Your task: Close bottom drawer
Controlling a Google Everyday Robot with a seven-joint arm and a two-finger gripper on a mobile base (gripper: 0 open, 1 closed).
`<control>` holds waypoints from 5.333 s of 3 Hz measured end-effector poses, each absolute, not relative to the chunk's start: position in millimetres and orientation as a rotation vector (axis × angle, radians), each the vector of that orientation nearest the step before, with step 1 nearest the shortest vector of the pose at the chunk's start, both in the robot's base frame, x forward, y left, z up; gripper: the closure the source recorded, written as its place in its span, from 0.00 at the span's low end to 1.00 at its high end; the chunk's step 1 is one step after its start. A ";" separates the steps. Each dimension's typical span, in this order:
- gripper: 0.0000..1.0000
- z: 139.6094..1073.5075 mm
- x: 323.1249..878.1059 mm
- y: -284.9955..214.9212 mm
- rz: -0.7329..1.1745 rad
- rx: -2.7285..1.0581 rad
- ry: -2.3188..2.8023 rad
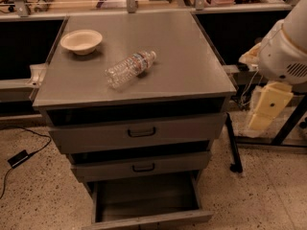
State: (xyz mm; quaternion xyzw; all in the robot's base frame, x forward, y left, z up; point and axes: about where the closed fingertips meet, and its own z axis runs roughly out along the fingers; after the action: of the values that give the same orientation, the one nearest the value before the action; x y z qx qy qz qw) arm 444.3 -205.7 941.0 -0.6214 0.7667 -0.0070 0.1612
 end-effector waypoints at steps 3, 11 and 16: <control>0.00 725.0 405.4 -145.8 0.047 -2.061 2.079; 0.00 390.8 424.0 -164.4 0.214 -2.122 1.881; 1.00 266.4 386.7 -128.9 0.528 -2.005 1.710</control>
Offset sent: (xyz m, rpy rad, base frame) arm -0.0551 0.0799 -0.3088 -0.0981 0.1812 0.2514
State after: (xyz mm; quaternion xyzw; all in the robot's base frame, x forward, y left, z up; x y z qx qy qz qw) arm 386.7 -128.9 266.4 -0.7269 0.6199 0.1916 0.2251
